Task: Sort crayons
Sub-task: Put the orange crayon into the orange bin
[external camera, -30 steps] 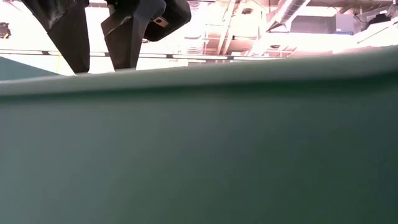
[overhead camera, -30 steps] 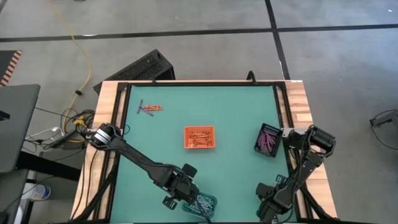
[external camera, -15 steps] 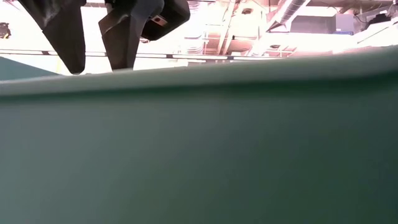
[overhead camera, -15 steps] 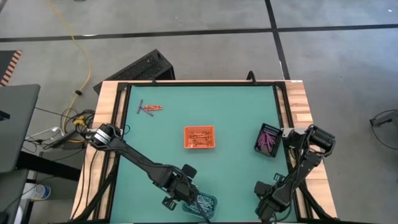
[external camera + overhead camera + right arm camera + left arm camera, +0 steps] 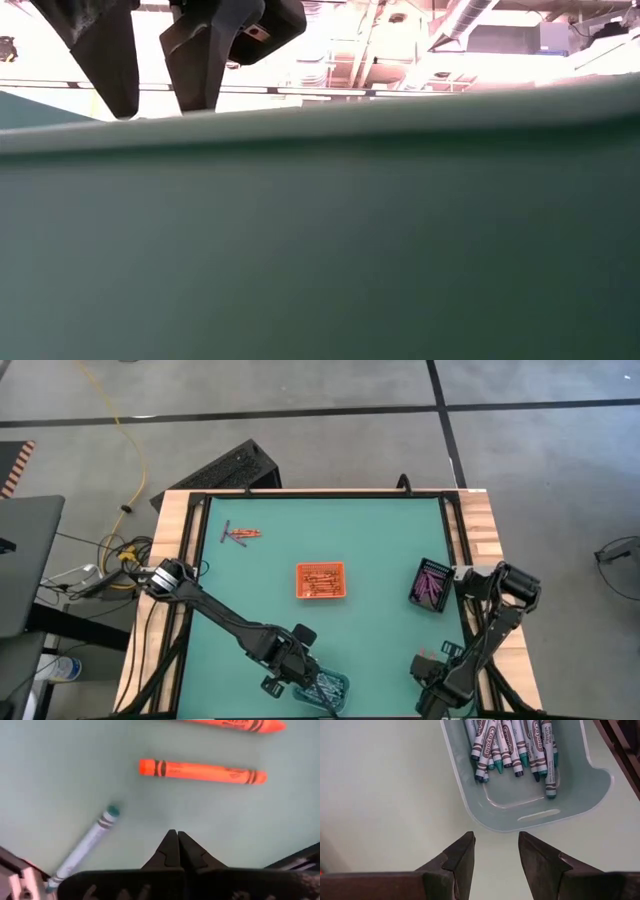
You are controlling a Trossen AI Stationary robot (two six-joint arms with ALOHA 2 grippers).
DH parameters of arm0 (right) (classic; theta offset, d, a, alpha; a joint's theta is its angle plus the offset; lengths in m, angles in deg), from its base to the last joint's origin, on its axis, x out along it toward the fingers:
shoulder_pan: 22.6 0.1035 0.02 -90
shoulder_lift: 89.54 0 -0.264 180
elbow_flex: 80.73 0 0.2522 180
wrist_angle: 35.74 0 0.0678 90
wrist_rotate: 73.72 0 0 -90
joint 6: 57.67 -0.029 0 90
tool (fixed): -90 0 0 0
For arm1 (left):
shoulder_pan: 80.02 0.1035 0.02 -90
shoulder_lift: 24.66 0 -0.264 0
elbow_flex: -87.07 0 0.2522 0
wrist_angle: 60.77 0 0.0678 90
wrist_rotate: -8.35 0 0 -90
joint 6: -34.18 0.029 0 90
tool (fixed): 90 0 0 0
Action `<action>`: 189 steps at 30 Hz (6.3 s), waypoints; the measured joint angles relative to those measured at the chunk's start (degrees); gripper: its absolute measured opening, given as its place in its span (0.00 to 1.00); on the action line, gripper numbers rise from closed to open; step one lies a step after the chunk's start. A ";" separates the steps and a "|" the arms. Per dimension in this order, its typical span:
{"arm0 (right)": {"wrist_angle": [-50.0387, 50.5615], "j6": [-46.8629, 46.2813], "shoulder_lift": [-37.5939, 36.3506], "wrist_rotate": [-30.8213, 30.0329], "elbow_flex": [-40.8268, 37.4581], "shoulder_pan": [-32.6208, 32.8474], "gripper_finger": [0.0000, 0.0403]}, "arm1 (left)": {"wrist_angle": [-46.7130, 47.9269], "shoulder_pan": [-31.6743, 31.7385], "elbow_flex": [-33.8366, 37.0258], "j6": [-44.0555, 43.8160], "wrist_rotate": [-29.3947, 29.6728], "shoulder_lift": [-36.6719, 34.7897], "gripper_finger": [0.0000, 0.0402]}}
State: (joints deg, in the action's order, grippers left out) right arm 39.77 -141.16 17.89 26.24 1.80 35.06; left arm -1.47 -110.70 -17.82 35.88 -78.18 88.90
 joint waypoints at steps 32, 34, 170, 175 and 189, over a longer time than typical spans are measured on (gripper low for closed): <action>5.32 49.08 8.07 -19.04 8.55 -15.91 0.39 | 0.04 -0.09 0.46 0.16 1.89 0.00 0.35; 5.99 48.95 7.64 -19.58 8.53 -16.12 0.35 | 0.15 -0.09 0.59 0.17 1.90 0.00 0.35; -0.42 65.37 0.59 -75.97 28.44 -13.29 0.00 | -29.51 17.13 20.49 21.93 8.83 -28.49 0.35; -1.98 69.69 0.59 -73.58 28.44 -18.70 0.00 | -36.64 21.78 31.01 22.82 4.07 -34.53 0.35; -18.18 91.07 0.59 -57.95 28.39 -34.94 0.00 | -57.11 31.36 52.64 28.62 -8.09 -45.57 0.35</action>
State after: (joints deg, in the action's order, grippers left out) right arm 21.59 -50.09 18.48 -31.71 30.20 0.12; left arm -58.58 -79.33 34.82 64.50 -86.28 43.33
